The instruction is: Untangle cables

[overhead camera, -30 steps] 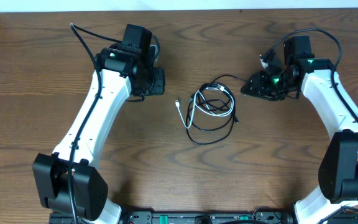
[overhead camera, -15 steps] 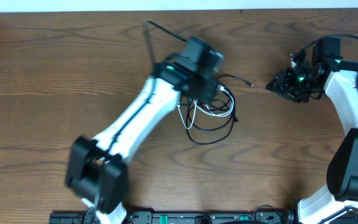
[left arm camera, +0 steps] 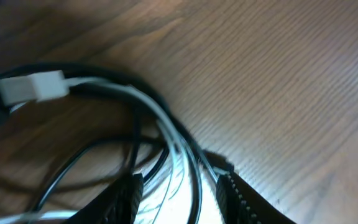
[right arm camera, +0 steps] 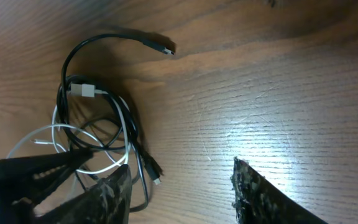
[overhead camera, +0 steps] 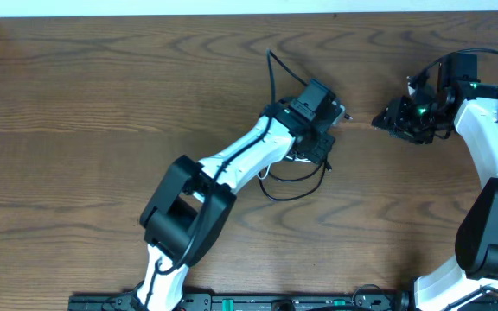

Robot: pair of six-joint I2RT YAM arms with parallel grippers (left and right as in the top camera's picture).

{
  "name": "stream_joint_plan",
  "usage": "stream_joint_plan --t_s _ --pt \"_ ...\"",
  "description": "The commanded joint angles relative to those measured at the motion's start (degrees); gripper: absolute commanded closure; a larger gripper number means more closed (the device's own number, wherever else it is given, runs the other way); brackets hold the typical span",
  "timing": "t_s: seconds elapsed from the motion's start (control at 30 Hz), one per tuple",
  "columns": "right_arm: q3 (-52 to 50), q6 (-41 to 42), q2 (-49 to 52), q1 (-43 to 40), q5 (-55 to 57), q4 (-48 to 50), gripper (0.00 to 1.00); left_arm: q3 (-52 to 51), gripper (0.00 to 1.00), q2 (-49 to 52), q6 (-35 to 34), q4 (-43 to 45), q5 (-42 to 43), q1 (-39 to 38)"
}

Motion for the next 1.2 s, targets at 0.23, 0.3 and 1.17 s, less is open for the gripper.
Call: stream_joint_plan --t_s 0.23,0.3,1.17 --pt "0.02 -2.56 -0.79 0.2 -0.15 -1.16 0.5 0.57 0.56 5.05 0.72 2.23 -4.85 -0.85" --pt "0.02 -2.56 -0.79 0.2 -0.15 -1.14 0.5 0.57 0.56 5.07 0.7 2.29 -6.38 -0.85" --pt "0.02 -5.14 -0.79 2.73 -2.08 -1.51 0.48 3.13 0.93 -0.83 -7.17 -6.8 -8.57 -0.63"
